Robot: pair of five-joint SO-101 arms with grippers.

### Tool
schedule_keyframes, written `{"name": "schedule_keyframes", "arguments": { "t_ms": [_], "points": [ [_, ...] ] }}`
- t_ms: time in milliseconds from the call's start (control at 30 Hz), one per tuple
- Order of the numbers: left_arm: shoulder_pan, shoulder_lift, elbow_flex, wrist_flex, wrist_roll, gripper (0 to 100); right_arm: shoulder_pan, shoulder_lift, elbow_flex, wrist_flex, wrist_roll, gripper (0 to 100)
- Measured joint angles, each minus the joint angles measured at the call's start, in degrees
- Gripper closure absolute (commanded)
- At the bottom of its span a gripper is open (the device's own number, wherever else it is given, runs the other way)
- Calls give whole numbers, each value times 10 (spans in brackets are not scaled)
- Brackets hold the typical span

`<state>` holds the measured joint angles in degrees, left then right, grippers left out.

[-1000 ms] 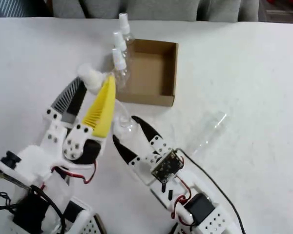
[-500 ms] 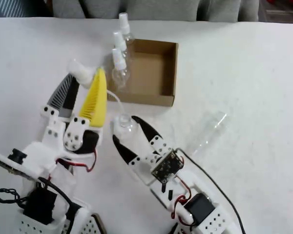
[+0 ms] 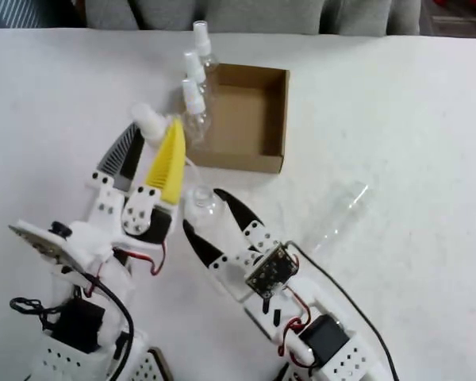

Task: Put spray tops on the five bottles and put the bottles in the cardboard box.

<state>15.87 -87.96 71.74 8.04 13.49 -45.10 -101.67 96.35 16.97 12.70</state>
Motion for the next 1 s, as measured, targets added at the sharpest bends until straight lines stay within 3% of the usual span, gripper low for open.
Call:
{"name": "schedule_keyframes", "arguments": {
  "t_ms": [200,400,800,1000],
  "points": [
    [4,-43,20,1,0,980,0,0,0,0,0,981],
    [38,-94,20,76,0,980,-1,0,0,0,0,981],
    [41,-114,18,111,0,980,-1,0,0,0,0,981],
    [-10,-121,-17,111,5,980,0,0,0,0,0,981]
  ]
}}
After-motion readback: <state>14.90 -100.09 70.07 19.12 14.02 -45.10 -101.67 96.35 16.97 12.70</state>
